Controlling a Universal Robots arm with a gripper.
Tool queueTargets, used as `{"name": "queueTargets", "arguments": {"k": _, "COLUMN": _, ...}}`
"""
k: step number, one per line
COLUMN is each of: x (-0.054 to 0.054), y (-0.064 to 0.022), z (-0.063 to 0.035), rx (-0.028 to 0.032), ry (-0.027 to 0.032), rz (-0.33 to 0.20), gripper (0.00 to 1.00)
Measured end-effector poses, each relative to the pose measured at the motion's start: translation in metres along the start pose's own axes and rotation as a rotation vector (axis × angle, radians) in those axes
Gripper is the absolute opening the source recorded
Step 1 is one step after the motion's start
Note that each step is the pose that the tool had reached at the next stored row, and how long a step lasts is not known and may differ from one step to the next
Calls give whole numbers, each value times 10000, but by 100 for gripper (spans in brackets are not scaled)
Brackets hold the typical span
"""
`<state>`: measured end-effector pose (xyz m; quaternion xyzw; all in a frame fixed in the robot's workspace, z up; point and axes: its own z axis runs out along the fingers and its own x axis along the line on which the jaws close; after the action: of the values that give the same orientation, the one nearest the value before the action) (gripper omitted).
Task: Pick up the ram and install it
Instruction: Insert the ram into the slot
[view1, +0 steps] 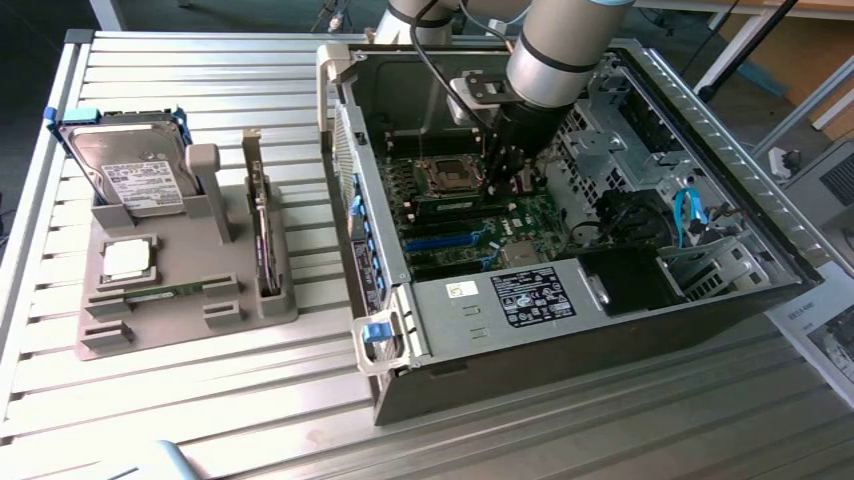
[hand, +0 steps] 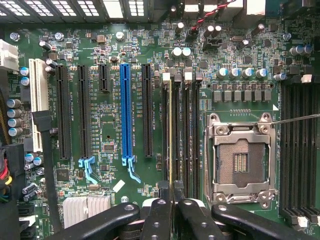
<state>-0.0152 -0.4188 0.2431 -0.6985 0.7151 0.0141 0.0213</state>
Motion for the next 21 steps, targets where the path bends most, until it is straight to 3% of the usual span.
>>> {"name": "queueTargets", "arguments": {"k": 9, "x": 0, "y": 0, "z": 0, "rx": -3, "ry": -1, "rz": -47, "gripper": 12}}
{"name": "queueTargets", "arguments": {"k": 10, "x": 0, "y": -7, "z": 0, "rx": -24, "ry": 1, "rz": -49, "gripper": 12}}
{"name": "queueTargets", "arguments": {"k": 11, "x": 0, "y": -17, "z": -1, "rx": -82, "ry": 3, "rz": -43, "gripper": 12}}
{"name": "queueTargets", "arguments": {"k": 16, "x": 0, "y": -22, "z": 0, "rx": -101, "ry": 3, "rz": -43, "gripper": 12}}
{"name": "queueTargets", "arguments": {"k": 19, "x": -1, "y": -41, "z": 0, "rx": -233, "ry": 5, "rz": -36, "gripper": 12}}
{"name": "queueTargets", "arguments": {"k": 21, "x": -1, "y": -43, "z": 0, "rx": -254, "ry": 5, "rz": -33, "gripper": 12}}
